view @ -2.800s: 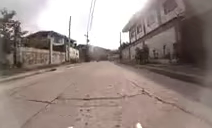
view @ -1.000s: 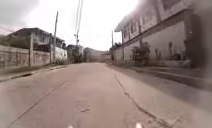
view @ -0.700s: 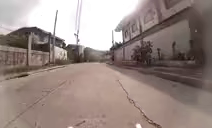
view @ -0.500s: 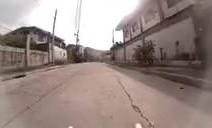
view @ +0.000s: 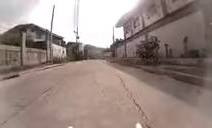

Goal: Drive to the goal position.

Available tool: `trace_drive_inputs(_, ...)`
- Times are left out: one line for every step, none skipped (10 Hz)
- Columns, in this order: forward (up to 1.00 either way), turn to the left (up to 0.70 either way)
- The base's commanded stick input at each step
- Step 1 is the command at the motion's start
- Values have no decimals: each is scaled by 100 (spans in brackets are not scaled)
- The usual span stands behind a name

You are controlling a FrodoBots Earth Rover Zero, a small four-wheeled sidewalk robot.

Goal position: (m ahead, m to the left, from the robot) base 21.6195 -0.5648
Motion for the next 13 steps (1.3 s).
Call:
trace_drive_inputs(100, 0)
trace_drive_inputs(100, 0)
trace_drive_inputs(100, 0)
trace_drive_inputs(100, 0)
trace_drive_inputs(100, 0)
trace_drive_inputs(100, 0)
trace_drive_inputs(100, 0)
trace_drive_inputs(100, 0)
trace_drive_inputs(100, 0)
trace_drive_inputs(100, 0)
trace_drive_inputs(100, 0)
trace_drive_inputs(100, 0)
trace_drive_inputs(100, 0)
